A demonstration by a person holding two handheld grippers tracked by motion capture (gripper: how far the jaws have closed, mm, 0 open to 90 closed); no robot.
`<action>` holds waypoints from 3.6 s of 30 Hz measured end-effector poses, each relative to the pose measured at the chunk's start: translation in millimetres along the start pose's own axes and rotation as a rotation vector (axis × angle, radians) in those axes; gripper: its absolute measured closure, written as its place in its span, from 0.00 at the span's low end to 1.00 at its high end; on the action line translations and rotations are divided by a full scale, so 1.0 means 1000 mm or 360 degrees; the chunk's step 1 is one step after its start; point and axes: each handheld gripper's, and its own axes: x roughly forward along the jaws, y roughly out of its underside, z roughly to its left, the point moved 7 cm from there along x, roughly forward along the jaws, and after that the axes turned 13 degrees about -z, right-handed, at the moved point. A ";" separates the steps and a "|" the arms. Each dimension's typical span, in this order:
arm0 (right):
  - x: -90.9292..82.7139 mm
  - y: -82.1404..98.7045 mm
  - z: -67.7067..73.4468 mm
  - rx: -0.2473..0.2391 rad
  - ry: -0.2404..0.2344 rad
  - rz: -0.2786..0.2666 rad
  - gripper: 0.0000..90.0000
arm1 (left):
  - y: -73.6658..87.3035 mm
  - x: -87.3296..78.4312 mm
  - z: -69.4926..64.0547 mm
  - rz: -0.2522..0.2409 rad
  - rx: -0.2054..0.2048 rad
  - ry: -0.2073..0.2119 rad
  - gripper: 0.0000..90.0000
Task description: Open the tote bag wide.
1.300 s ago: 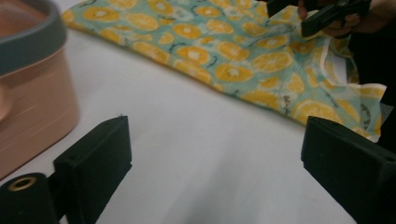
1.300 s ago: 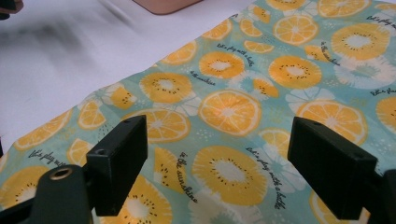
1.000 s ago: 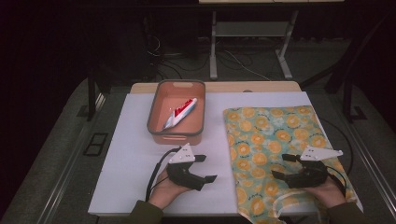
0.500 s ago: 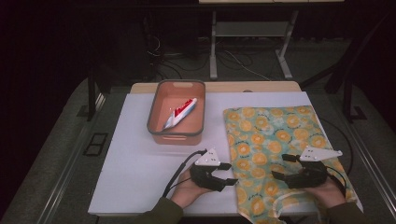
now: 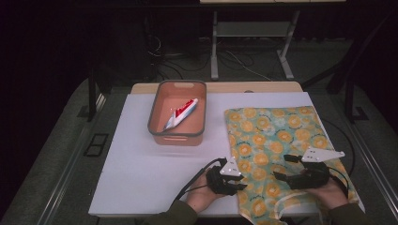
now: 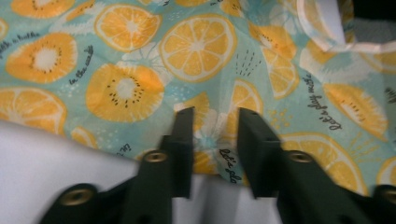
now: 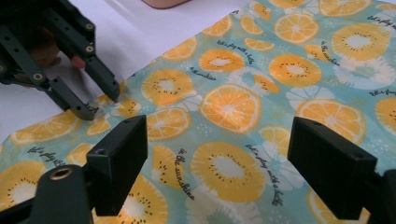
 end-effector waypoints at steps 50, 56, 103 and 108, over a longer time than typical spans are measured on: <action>-0.003 -0.002 -0.001 -0.0026 0.0021 -0.0010 0.22 | -0.006 -0.017 0.020 0.0084 -0.0016 -0.0244 1.00; -0.002 -0.002 0.001 -0.0027 0.0015 -0.0009 0.22 | -0.008 -0.030 0.052 0.0037 -0.0067 -0.0380 1.00; -0.006 -0.003 0.003 -0.0027 0.0004 -0.0024 0.22 | 0.025 -0.061 0.029 0.0155 -0.0149 -0.0237 0.51; -0.005 -0.004 0.003 -0.0032 0.0006 -0.0021 0.22 | 0.022 -0.057 0.028 0.0148 -0.0080 -0.0201 0.90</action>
